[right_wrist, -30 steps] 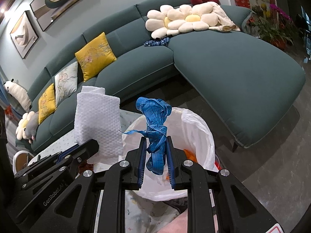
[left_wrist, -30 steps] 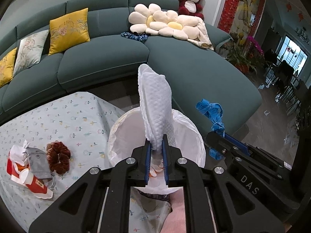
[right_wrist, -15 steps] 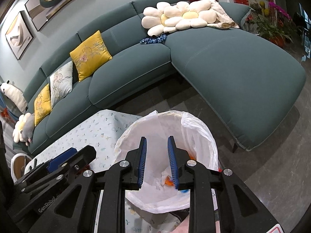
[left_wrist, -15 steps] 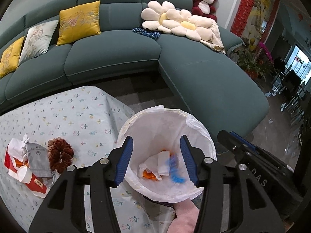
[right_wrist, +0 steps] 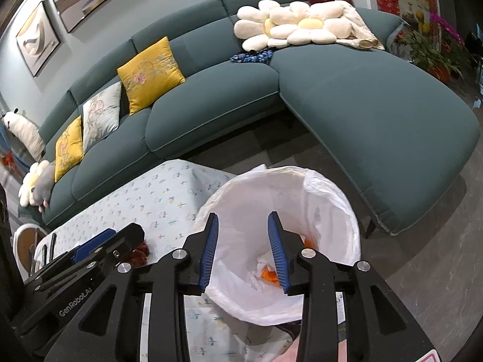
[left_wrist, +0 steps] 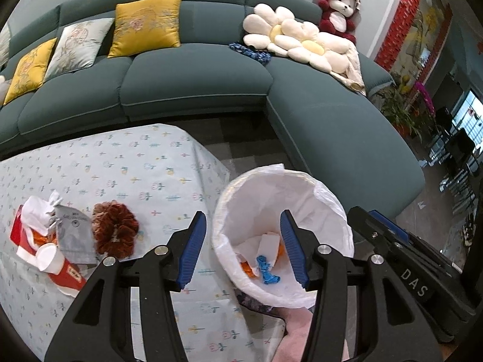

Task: Collect trash
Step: 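Move both tools back to the table, left tool reaching toward the red-and-white paper cups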

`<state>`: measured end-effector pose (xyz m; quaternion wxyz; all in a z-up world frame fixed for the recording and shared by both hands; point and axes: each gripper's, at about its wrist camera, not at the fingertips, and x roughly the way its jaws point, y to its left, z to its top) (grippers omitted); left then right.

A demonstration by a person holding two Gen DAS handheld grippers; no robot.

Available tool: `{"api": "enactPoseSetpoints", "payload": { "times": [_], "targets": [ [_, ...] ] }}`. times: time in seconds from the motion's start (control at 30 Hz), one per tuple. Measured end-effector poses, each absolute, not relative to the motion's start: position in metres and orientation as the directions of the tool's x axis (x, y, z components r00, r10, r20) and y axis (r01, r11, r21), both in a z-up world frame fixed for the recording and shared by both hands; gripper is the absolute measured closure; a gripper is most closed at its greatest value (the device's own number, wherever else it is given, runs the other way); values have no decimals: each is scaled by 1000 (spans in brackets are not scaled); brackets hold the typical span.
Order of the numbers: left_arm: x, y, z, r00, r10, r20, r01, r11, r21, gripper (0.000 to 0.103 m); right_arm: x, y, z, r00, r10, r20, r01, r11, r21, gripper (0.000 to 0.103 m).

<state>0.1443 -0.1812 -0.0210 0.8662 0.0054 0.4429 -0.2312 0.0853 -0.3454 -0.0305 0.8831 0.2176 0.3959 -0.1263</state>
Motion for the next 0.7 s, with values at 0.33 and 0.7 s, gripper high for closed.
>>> {"api": "enactPoseSetpoints", "payload": {
  "times": [0.33,0.7],
  "targets": [
    [151,-121,-18,532,-370,-762,312,922,-230,52,103,-287,-21,656,-10,-755,314,913,260,63],
    [160,-29,-25,572,-290,-767,151,957,-249,41,119,-210,-22,633,51,-772,207,950,233,57]
  ]
}}
